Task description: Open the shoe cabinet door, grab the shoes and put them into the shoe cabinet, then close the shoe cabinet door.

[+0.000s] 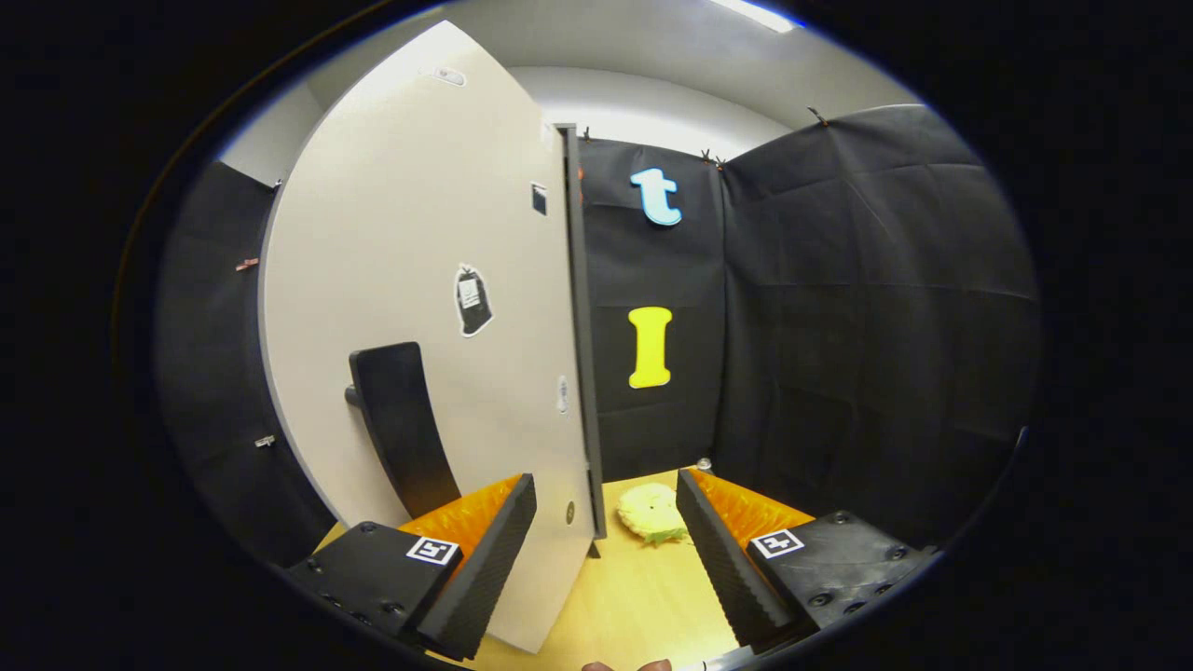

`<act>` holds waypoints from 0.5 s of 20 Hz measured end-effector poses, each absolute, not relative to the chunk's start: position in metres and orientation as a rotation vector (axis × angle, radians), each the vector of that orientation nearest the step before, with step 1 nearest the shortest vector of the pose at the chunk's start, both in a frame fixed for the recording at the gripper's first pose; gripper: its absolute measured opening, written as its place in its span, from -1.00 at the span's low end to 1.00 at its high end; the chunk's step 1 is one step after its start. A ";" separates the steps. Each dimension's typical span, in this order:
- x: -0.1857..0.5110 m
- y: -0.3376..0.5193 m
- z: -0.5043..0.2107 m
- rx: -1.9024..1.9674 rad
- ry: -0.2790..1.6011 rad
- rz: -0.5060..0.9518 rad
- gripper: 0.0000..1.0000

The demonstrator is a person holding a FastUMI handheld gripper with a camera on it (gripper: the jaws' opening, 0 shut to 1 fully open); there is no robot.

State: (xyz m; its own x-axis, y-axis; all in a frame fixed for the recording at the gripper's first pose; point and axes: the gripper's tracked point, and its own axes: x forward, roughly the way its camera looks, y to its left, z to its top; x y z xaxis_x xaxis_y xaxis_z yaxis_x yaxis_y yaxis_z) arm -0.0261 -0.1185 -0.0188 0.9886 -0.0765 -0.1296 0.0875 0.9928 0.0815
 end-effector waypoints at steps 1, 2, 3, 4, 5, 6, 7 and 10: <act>-0.024 -0.106 -0.020 0.090 0.132 -0.068 0.96; -0.021 -0.095 -0.021 0.092 0.136 -0.055 0.96; -0.019 -0.084 -0.021 0.099 0.138 -0.040 0.96; -0.016 -0.073 -0.022 0.111 0.147 -0.018 0.96; -0.013 -0.060 -0.025 0.122 0.156 0.009 0.96; -0.011 -0.049 -0.027 0.131 0.163 0.033 0.96; -0.009 -0.040 -0.025 0.132 0.167 0.051 0.96; -0.004 -0.018 -0.020 0.116 0.165 0.098 0.97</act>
